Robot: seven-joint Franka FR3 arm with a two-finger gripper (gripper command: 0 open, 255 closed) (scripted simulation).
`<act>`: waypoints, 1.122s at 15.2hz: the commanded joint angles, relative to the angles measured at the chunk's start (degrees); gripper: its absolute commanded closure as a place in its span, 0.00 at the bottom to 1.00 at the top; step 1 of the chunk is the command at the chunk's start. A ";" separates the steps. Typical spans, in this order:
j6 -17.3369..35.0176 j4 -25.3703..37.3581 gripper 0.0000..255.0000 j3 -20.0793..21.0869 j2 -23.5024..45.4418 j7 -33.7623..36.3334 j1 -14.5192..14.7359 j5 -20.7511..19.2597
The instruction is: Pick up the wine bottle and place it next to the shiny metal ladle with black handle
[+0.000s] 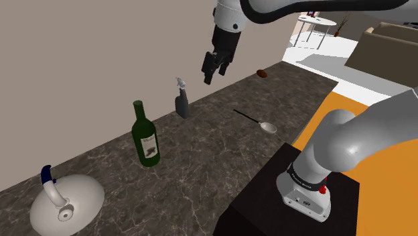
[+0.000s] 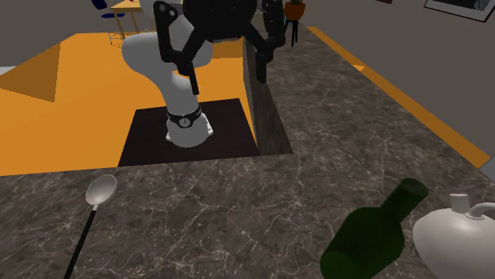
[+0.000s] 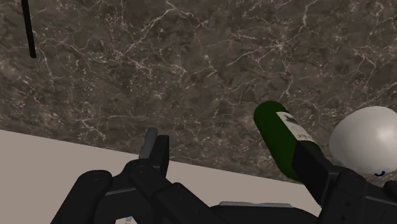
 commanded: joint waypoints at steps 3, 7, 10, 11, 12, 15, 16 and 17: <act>2.94 4.78 0.00 4.24 7.80 5.49 0.19 -0.52; 4.96 10.38 0.00 8.12 15.80 11.26 0.41 -2.48; 5.84 15.41 0.00 10.70 22.29 15.85 0.80 -4.94; 5.99 17.25 0.00 11.45 24.55 17.42 1.03 -5.94; 6.06 19.19 0.00 12.15 26.86 19.00 1.32 -7.03; 5.74 25.58 0.00 13.75 34.04 23.66 2.71 -10.66; 5.45 27.92 0.00 14.11 36.52 25.16 3.37 -11.94; 5.06 30.38 0.00 14.39 39.03 26.60 4.11 -13.24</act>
